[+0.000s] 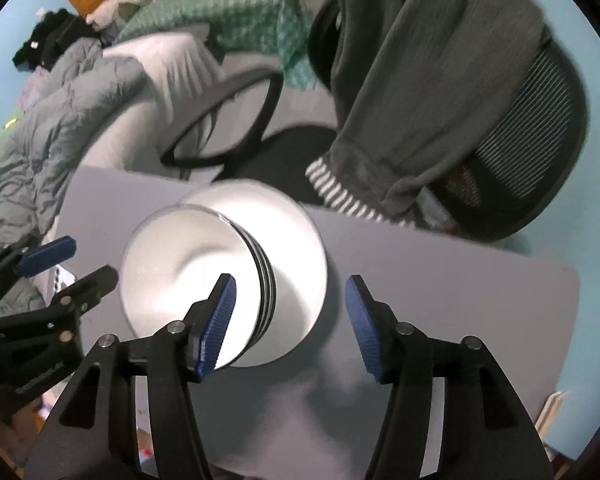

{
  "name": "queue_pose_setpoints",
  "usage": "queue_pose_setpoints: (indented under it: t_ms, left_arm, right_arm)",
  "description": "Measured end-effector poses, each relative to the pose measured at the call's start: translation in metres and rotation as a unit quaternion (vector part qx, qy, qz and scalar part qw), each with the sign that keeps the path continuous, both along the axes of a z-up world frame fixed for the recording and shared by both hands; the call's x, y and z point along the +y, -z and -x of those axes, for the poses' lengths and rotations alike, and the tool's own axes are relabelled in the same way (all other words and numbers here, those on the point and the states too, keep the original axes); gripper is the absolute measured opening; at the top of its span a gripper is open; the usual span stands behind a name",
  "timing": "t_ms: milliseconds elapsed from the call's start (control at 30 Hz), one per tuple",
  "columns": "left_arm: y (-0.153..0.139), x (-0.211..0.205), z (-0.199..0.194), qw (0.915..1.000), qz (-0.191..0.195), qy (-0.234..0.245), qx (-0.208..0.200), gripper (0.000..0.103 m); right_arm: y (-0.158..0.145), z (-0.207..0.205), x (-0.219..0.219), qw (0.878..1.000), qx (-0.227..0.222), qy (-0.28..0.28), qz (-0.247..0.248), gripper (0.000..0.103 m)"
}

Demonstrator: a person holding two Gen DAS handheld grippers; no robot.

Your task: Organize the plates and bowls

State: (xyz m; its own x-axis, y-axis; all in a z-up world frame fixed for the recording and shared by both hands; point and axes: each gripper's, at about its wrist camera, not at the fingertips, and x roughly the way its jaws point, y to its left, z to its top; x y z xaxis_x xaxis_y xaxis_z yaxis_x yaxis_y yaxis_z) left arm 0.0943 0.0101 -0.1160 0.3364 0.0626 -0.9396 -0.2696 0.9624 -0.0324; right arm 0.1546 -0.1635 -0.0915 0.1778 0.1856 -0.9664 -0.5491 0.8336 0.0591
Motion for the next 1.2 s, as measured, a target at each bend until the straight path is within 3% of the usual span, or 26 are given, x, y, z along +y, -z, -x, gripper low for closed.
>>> queue_pose_setpoints:
  t_ms: [200,433,600,767,867,1200]
  left_arm:
    - [-0.05,-0.007,0.019,0.9989,-0.001,-0.008,-0.046,0.076]
    - [-0.092,-0.014,0.047,0.9966,-0.007,-0.006,-0.082,0.077]
    - [-0.117,-0.018,0.064,0.9947,-0.02,-0.006,-0.101,0.082]
    - [-0.134,-0.018,0.083,0.9938,-0.003,-0.021,-0.109,0.083]
    - [-0.139,-0.016,0.091,0.9933,-0.004,-0.038,-0.109,0.087]
    - [-0.138,-0.024,0.1,0.9941,0.0,-0.033,-0.103,0.088]
  right_arm:
    - [-0.063,0.017,-0.005,0.998,-0.05,-0.008,-0.04,0.062]
    - [-0.118,0.044,-0.014,0.994,-0.091,-0.005,-0.062,0.064]
    - [-0.136,0.063,-0.024,0.991,-0.117,0.001,-0.058,0.064]
    - [-0.147,0.077,-0.035,0.99,-0.13,0.013,-0.05,0.064]
    - [-0.151,0.083,-0.042,0.989,-0.137,0.024,-0.05,0.064]
    - [-0.152,0.099,-0.048,0.989,-0.134,0.033,-0.053,0.064]
